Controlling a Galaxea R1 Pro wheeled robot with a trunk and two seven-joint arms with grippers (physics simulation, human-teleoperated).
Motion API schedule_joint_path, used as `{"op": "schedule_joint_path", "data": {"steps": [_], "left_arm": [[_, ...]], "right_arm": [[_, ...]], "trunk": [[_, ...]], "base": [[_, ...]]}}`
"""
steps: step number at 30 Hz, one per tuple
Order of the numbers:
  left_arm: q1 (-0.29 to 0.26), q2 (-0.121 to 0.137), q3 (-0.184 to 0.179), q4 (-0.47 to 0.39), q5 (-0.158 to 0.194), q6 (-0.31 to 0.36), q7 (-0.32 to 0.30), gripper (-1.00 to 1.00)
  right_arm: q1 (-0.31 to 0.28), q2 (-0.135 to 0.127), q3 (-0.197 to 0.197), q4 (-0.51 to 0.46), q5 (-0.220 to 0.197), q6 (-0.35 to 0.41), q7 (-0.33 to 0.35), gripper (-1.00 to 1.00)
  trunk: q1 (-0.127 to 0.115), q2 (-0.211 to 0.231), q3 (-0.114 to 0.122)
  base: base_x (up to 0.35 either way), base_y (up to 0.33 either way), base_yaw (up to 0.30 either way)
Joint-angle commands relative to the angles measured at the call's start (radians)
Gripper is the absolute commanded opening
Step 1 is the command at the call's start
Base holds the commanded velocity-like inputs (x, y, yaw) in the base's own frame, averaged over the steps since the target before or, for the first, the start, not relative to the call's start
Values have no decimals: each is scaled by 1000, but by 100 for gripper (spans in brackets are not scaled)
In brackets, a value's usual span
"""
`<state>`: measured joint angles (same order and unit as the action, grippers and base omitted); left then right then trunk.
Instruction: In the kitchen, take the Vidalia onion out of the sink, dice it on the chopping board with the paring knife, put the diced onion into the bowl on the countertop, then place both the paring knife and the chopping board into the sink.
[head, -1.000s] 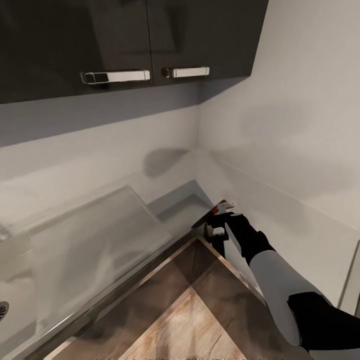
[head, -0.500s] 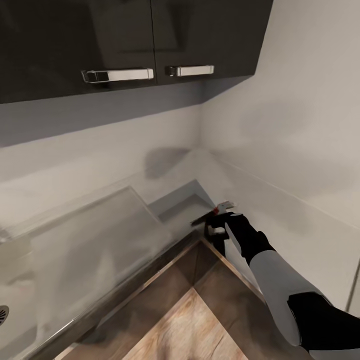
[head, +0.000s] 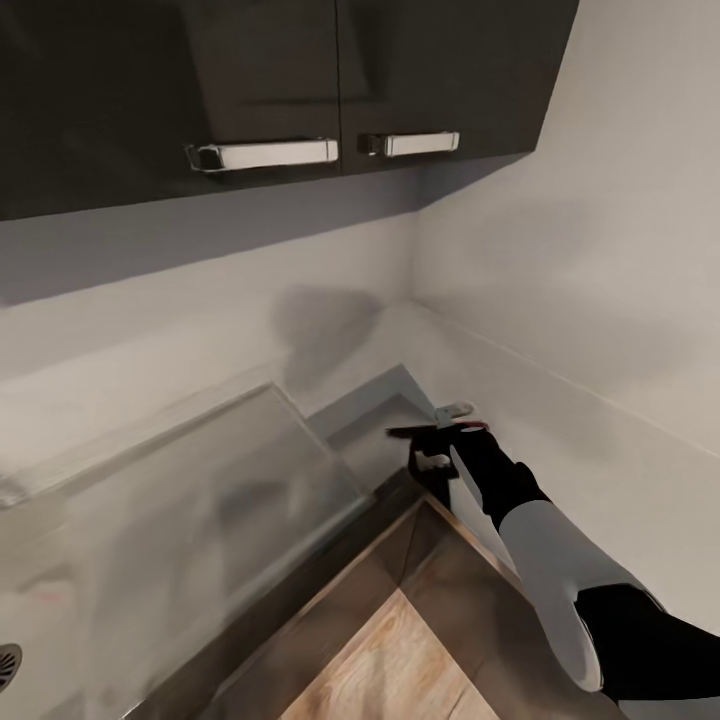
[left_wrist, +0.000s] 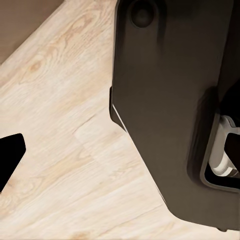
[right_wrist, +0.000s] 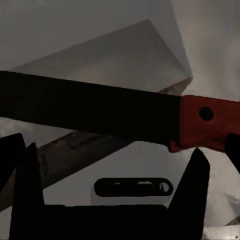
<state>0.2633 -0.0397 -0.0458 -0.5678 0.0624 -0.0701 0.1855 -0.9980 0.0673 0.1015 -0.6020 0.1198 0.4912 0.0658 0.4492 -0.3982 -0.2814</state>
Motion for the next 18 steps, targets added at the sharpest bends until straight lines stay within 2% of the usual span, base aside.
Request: {"op": "schedule_joint_path", "data": {"steps": [1, 9, 18], "left_arm": [[0, 1, -5, -1, 7, -2, 6, 100], [1, 0, -5, 0, 7, -2, 6, 100], [0, 0, -5, 0, 7, -2, 6, 100]], "right_arm": [[-1, 0, 0, -1, 11, 6, 7, 100], [-1, 0, 0, -2, 11, 5, 8, 100], [-1, 0, 0, -2, 11, 6, 8, 100]], "trunk": [[1, -2, -2], [1, -2, -1], [1, -2, 11]], "base": [[107, 117, 0], [78, 69, -9], [6, 4, -92]]}}
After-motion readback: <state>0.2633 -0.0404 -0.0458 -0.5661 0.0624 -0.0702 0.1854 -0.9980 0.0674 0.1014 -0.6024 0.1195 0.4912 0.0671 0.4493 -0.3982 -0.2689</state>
